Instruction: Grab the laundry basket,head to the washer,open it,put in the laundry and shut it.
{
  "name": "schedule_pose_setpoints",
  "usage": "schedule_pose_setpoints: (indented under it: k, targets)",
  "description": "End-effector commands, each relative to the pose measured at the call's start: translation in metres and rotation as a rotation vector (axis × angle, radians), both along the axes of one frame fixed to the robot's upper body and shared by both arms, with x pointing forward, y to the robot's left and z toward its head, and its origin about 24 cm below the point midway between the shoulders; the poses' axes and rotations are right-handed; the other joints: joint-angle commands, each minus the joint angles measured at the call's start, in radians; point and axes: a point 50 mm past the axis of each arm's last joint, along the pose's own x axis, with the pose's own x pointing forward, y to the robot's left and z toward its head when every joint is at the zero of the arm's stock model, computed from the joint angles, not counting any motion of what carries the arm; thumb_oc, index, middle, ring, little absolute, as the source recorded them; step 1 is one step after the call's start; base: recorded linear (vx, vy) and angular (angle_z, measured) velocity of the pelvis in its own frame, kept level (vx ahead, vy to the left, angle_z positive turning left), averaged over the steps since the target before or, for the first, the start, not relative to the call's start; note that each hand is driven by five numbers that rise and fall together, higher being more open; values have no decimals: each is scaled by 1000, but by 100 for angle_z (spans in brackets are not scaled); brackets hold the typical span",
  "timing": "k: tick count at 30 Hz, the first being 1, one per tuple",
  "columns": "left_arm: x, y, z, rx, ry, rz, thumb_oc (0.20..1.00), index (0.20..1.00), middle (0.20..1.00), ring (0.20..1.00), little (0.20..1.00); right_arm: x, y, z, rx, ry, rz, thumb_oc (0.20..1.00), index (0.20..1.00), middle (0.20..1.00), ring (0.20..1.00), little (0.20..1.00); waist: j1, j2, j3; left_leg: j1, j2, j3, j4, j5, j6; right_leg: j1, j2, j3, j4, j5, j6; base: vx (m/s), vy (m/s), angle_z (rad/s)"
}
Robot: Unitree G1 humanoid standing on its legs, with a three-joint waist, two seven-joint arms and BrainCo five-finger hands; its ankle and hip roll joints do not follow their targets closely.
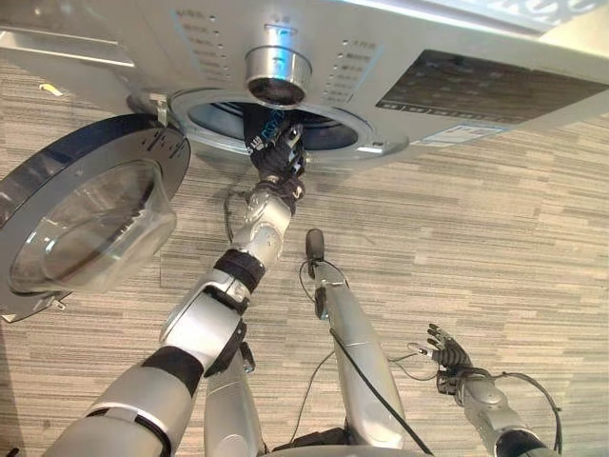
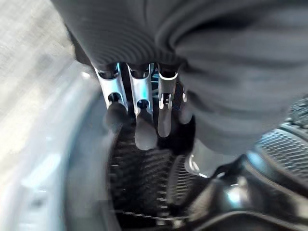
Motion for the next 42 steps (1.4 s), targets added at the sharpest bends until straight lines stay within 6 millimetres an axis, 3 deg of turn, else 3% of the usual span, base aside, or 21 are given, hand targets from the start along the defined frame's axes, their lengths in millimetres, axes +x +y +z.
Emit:
schedule_pose_setpoints:
  k: [1,2,3,6,9,11,12,13,14,16,17,20,25,29,32,33,35,36,39,42]
  targets:
    - [11,22,68,-65,-132,127,548,548,548,548,548,-25,-15,-8,-65,77,-29,1000,1000,1000,1000,1000,6,-39,-12,10,45,-79,-38,36,-21,105,-6,-45,-219,96,113,41,-15,-5]
    - [12,28,74,-38,-141,149,950,950,950,950,950,-24,-16,-7,-65,73,-34,1000,1000,1000,1000,1000,8,-39,-15,11,50,-83,-58,46,-27,104,-2,-50,-225,99,115,34,-20,-6]
    - [13,37,81,9,-155,180,1000,1000,1000,1000,1000,-25,-16,-7,-65,72,-35,1000,1000,1000,1000,1000,10,-39,-18,5,55,-89,-58,50,-33,100,-1,-55,-225,101,118,24,-30,-5]
    - [12,42,81,102,-166,211,1000,1000,1000,1000,1000,-28,-16,-6,-53,61,-55,1000,1000,1000,1000,1000,12,-27,-24,-18,66,-103,-58,62,-40,75,-7,-61,-205,95,119,35,-11,0]
    - [8,33,61,237,-168,205,1000,1000,1000,1000,1000,-34,-14,-8,-37,64,-69,1000,1000,1000,1000,1000,23,-17,-17,-31,68,-112,-58,71,-33,49,-24,-64,-179,88,117,57,15,9]
    - [4,28,25,299,-101,187,1000,1000,1000,1000,1000,-35,-9,-11,-26,71,-46,1000,1000,1000,1000,1000,34,-22,-10,-41,66,-112,-58,75,-27,43,-30,-68,-171,86,115,34,21,10]
    - [4,28,25,300,-101,188,1000,1000,1000,1000,1000,-35,-9,-11,-26,72,-46,1000,1000,1000,1000,1000,34,-22,-11,-42,66,-112,-58,75,-27,42,-31,-68,-171,86,115,31,6,7]
    - [-3,21,-8,342,-37,165,1000,1000,1000,1000,1000,-32,-5,-10,-16,62,-42,1000,1000,1000,1000,1000,44,-32,-1,-58,63,-113,-44,74,-23,37,-35,-69,-166,85,112,13,0,8]
    - [-3,21,-9,343,-37,165,1000,1000,1000,1000,1000,-32,-5,-10,-15,63,-42,1000,1000,1000,1000,1000,44,-32,-1,-59,63,-112,-44,74,-23,36,-35,-69,-166,85,112,22,8,13]
    - [-21,8,-65,322,96,108,1000,1000,1000,1000,1000,-21,-4,-6,-12,32,-55,1000,1000,1000,1000,1000,58,-52,12,-98,56,-119,-7,63,-16,31,-40,-71,-169,85,110,16,13,18]
    - [-26,5,-82,333,144,87,1000,1000,1000,1000,1000,-20,-3,-6,-13,31,-55,1000,1000,1000,1000,1000,58,-59,14,-111,53,-119,9,58,-13,26,-40,-71,-169,85,109,3,16,15]
    - [-41,-8,-118,330,259,30,1000,1000,1000,1000,1000,-10,-7,-2,-30,22,-66,1000,1000,1000,1000,1000,61,-79,28,-171,53,-130,104,-5,1,-7,-35,-55,-134,52,109,50,14,7]
    - [-40,-5,-132,306,374,50,1000,1000,1000,1000,1000,19,3,1,-32,-2,-98,1000,1000,1000,1000,1000,58,-97,42,-320,31,-144,316,-103,19,-108,-19,-39,-8,6,93,1,17,-3]
    - [-32,0,-125,212,420,81,1000,1000,1000,1000,1000,30,12,-1,-36,9,-119,1000,1000,1000,1000,1000,52,-86,51,-422,35,-151,512,-189,22,-210,-9,-30,171,-73,83,18,29,-6]
    - [-21,22,-113,97,452,137,1000,1000,1000,1000,1000,39,15,0,-20,15,-165,1000,1000,1000,1000,1000,45,-75,54,-491,48,-149,663,-262,19,-282,-7,-27,290,-126,73,57,21,-5]
    - [-12,42,-100,61,448,187,1000,1000,1000,1000,1000,35,18,-5,-12,46,-170,1000,1000,1000,1000,1000,38,-75,49,-528,59,-147,759,-306,22,-325,-4,-28,356,-153,64,91,23,-14]
    - [-4,63,-82,-4,439,255,1000,1000,1000,1000,1000,34,26,-7,1,51,-155,1000,1000,1000,1000,1000,25,-79,45,-563,75,-145,833,-347,21,-363,7,-28,401,-175,57,91,17,-39]
    - [2,73,-63,-37,400,287,1000,1000,1000,1000,1000,34,30,-9,23,48,-160,1000,1000,1000,1000,1000,18,-85,43,-578,85,-146,861,-362,21,-379,13,-32,414,-178,55,77,12,-43]
    - [8,109,-33,-80,351,384,1000,1000,1000,1000,1000,26,37,-13,51,57,-133,1000,1000,1000,1000,1000,-7,-98,24,-621,114,-154,915,-394,16,-420,34,-48,412,-174,55,62,-5,-32]
    - [8,142,-9,-88,316,483,1000,1000,1000,1000,1000,3,33,-23,56,103,-123,1000,1000,1000,1000,1000,-36,-113,4,-658,136,-168,940,-411,8,-443,58,-56,392,-171,56,44,-52,-35]
